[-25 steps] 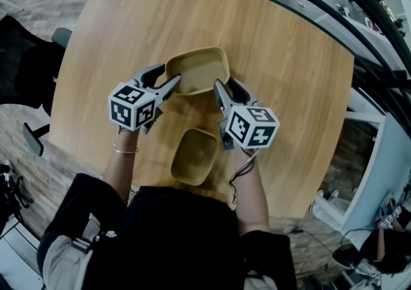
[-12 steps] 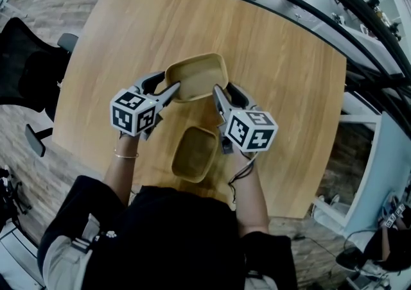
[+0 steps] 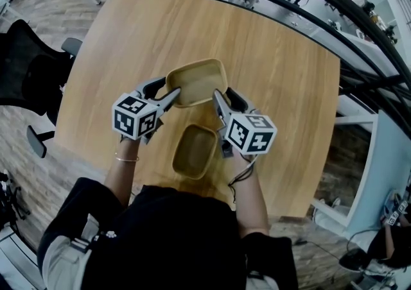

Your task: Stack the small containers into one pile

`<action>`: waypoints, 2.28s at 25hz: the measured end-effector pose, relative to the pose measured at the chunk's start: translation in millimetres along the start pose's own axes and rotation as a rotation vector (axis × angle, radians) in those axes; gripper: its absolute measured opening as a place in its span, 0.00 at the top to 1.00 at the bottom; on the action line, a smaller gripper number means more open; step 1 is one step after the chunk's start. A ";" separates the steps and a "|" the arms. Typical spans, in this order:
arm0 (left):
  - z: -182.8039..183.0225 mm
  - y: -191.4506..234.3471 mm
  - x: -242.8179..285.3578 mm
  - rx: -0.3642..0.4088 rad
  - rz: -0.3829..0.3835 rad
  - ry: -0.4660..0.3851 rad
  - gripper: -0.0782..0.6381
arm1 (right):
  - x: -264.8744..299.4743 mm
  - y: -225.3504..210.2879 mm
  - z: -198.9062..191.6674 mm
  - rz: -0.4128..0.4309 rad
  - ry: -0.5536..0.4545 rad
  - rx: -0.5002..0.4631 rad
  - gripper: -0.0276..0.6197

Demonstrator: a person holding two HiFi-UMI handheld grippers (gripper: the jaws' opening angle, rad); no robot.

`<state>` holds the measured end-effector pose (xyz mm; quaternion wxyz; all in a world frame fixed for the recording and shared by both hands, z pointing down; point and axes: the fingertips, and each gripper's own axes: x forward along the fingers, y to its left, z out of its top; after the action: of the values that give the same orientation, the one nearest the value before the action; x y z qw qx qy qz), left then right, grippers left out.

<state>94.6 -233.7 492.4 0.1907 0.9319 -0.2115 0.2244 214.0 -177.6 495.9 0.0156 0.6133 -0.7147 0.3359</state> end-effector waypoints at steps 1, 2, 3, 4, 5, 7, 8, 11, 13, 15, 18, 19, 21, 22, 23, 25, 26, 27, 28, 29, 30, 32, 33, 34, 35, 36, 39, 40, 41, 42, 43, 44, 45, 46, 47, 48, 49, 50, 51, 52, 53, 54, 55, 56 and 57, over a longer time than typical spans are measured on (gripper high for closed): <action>-0.1 -1.3 -1.2 0.003 0.000 0.000 0.62 | -1.6 0.7 -0.2 0.001 -0.002 0.001 0.73; -0.2 -2.6 -2.4 0.005 -0.001 -0.001 0.62 | -3.3 1.4 -0.3 0.002 -0.005 0.003 0.73; -0.2 -3.8 -3.6 0.007 -0.001 -0.002 0.62 | -4.9 2.2 -0.4 0.004 -0.008 0.006 0.73; -0.1 -5.0 -5.0 0.010 -0.002 -0.003 0.62 | -6.5 3.3 -0.4 0.005 -0.010 0.007 0.73; 0.1 -6.1 -6.7 0.014 -0.003 -0.004 0.62 | -8.0 4.6 -0.5 0.006 -0.012 0.006 0.73; 1.0 -8.8 -10.4 0.023 -0.003 -0.006 0.62 | -11.5 7.4 -0.5 0.006 -0.015 0.004 0.73; 1.3 -10.4 -12.4 0.027 -0.003 -0.007 0.62 | -13.7 8.7 -0.6 0.006 -0.016 0.004 0.73; 0.7 -15.5 -17.6 0.034 -0.004 -0.011 0.62 | -19.8 11.9 -1.6 0.010 -0.022 0.005 0.73; -1.0 -18.3 -20.6 0.036 -0.005 -0.009 0.62 | -23.0 13.8 -2.6 0.012 -0.024 0.006 0.73; -3.1 -21.1 -24.0 0.036 -0.006 -0.005 0.62 | -26.1 16.1 -4.3 0.014 -0.024 0.007 0.73; -5.0 -26.0 -29.7 0.039 -0.007 -0.005 0.62 | -31.8 19.9 -6.4 0.014 -0.024 0.004 0.73; -5.7 -27.8 -31.4 0.041 -0.008 -0.005 0.62 | -33.9 20.9 -6.9 0.015 -0.024 0.003 0.73; -7.8 -31.6 -34.3 0.046 -0.011 -0.003 0.62 | -38.1 22.5 -8.6 0.015 -0.025 0.001 0.73; -9.1 -33.6 -35.8 0.048 -0.012 -0.002 0.62 | -40.2 23.1 -9.7 0.014 -0.024 0.001 0.73; -10.4 -35.6 -37.3 0.050 -0.014 0.000 0.62 | -42.2 23.7 -10.7 0.014 -0.024 0.001 0.73; -13.1 -39.5 -40.0 0.050 -0.018 0.003 0.62 | -45.7 24.4 -12.6 0.014 -0.022 0.000 0.73; -14.2 -41.4 -41.3 0.050 -0.018 0.005 0.62 | -47.5 24.8 -13.4 0.015 -0.021 0.000 0.73; -15.1 -43.3 -42.7 0.050 -0.019 0.007 0.62 | -49.5 25.3 -14.1 0.016 -0.019 -0.001 0.73; -15.7 -45.1 -44.2 0.050 -0.019 0.008 0.62 | -51.6 26.1 -14.7 0.017 -0.018 -0.001 0.73; -16.1 -46.8 -45.9 0.049 -0.020 0.007 0.62 | -53.6 27.2 -15.2 0.019 -0.017 -0.002 0.73; -16.4 -48.5 -47.7 0.046 -0.021 0.006 0.62 | -55.5 28.3 -15.9 0.021 -0.017 -0.004 0.73; -17.9 -51.9 -50.9 0.043 -0.024 0.004 0.62 | -58.7 29.8 -17.9 0.024 -0.015 -0.005 0.73; -19.0 -53.6 -52.2 0.045 -0.025 0.005 0.62 | -60.2 30.2 -19.0 0.025 -0.013 -0.006 0.73; -20.3 -55.2 -53.3 0.048 -0.025 0.007 0.62 | -61.7 30.4 -20.2 0.025 -0.011 -0.007 0.73; -21.4 -56.7 -54.5 0.050 -0.024 0.008 0.62 | -63.2 30.8 -21.5 0.027 -0.009 -0.008 0.73; -22.4 -58.1 -55.6 0.051 -0.023 0.010 0.62 | -64.5 31.3 -22.6 0.028 -0.006 -0.008 0.73; -25.5 -61.3 -57.6 0.054 -0.022 0.018 0.62 | -67.4 32.4 -25.0 0.034 -0.002 -0.009 0.73; -26.9 -62.2 -57.9 0.056 -0.023 0.021 0.62 | -68.1 32.3 -25.8 0.034 -0.002 -0.010 0.73; -28.4 -63.2 -58.3 0.057 -0.024 0.023 0.62 | -68.9 32.1 -26.7 0.034 -0.002 -0.010 0.73; -29.8 -64.7 -58.7 0.057 -0.024 0.024 0.62 | -70.0 31.8 -27.7 0.035 -0.001 -0.010 0.73; -30.8 -66.8 -59.0 0.055 -0.025 0.024 0.62 | -71.6 31.4 -28.7 0.036 0.000 -0.010 0.73; -31.6 -69.4 -59.2 0.053 -0.025 0.024 0.62 | -73.6 30.7 -29.4 0.037 0.000 -0.011 0.73; -32.3 -72.2 -59.4 0.052 -0.024 0.024 0.62 | -75.9 29.9 -29.6 0.037 0.000 -0.012 0.73; -33.1 -74.4 -59.5 0.052 -0.022 0.025 0.62 | -77.7 29.3 -29.9 0.038 0.000 -0.013 0.73; -34.0 -75.8 -59.8 0.054 -0.021 0.026 0.62 | -78.8 29.0 -30.4 0.040 0.000 -0.013 0.73; -35.1 -76.7 -60.2 0.055 -0.019 0.029 0.62 | -79.4 29.0 -31.2 0.042 0.000 -0.013 0.73; -36.3 -77.4 -60.8 0.055 -0.019 0.031 0.62 | -79.9 29.1 -32.3 0.044 0.001 -0.013 0.73; -37.5 -78.3 -61.4 0.054 -0.018 0.032 0.62 | -80.5 29.2 -33.4 0.046 0.001 -0.012 0.73; -38.7 -79.7 -62.2 0.054 -0.017 0.032 0.62 | -81.5 29.2 -34.5 0.048 0.001 -0.012 0.73; -39.9 -81.4 -63.1 0.054 -0.015 0.033 0.62 | -82.6 29.2 -35.4 0.049 0.001 -0.013 0.73; -41.3 -83.1 -63.9 0.054 -0.014 0.033 0.62 | -83.7 29.2 -36.3 0.050 0.001 -0.014 0.73; -42.8 -84.8 -64.6 0.055 -0.013 0.034 0.62 | -84.6 29.1 -37.1 0.051 0.002 -0.016 0.73; -44.5 -86.4 -65.3 0.055 -0.012 0.036 0.62 | -85.6 29.0 -37.9 0.053 0.004 -0.017 0.73; -46.1 -88.3 -65.9 0.053 -0.012 0.038 0.62 | -86.7 28.5 -38.4 0.054 0.006 -0.019 0.73; -47.6 -90.3 -66.3 0.050 -0.012 0.041 0.62 | -88.1 27.7 -38.7 0.054 0.009 -0.021 0.73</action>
<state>68.2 -116.1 475.1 0.1730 0.9330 -0.1962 0.2473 196.1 -81.4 474.8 0.0161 0.5919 -0.7345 0.3315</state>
